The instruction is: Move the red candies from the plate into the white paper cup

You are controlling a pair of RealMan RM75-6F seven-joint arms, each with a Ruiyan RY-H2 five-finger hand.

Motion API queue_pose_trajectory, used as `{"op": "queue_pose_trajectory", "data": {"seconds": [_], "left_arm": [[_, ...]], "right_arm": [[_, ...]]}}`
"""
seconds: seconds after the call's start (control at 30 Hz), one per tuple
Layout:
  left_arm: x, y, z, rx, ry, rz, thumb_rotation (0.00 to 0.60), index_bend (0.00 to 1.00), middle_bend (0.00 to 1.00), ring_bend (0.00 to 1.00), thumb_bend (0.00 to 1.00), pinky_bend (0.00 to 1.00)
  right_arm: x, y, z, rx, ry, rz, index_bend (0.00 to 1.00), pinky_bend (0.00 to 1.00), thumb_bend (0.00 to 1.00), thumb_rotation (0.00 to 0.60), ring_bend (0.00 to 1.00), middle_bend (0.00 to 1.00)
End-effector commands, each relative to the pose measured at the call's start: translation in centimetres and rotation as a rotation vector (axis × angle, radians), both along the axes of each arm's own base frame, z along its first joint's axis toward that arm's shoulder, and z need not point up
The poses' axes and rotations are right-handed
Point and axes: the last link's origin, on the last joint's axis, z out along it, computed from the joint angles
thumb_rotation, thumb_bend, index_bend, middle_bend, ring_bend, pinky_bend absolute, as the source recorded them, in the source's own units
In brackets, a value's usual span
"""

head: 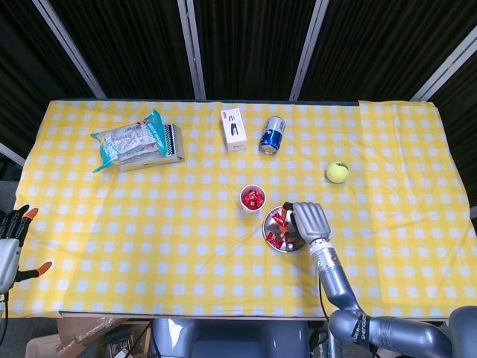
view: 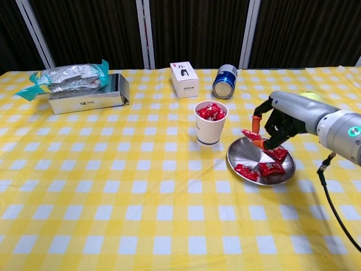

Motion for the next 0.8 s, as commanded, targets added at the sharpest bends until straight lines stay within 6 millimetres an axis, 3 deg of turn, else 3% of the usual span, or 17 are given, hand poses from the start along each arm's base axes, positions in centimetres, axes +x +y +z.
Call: {"op": "queue_pose_trajectory", "data": {"seconds": [0.03, 0.17, 0.3, 0.8], "left_arm": [[0.0, 0.0, 0.0, -0.001, -0.001, 0.000, 0.600, 0.00, 0.00, 0.00, 0.07, 0.00], [0.1, 0.0, -0.1, -0.003, 0.000, -0.001, 0.600, 0.00, 0.00, 0.00, 0.07, 0.00], [0.1, 0.1, -0.1, -0.005, -0.001, -0.001, 0.600, 0.00, 0.00, 0.00, 0.07, 0.00], [0.0, 0.2, 0.0, -0.010, -0.018, 0.012, 0.600, 0.00, 0.00, 0.00, 0.07, 0.00]], "right_arm": [[1.5, -0.5, 2.1, -0.049, -0.032, 0.036, 0.67, 0.95, 0.58, 0.600, 0.85, 0.87], [3.2, -0.9, 3.4, -0.064, -0.057, 0.059, 0.67, 0.95, 0.58, 0.600, 0.85, 0.87], [4.3, -1.4, 3.4, -0.058, -0.060, 0.073, 0.67, 0.95, 0.58, 0.600, 0.85, 0.87], [6.0, -3.4, -0.1, -0.009, -0.024, 0.072, 0.67, 0.95, 0.58, 0.600, 0.85, 0.86]]}}
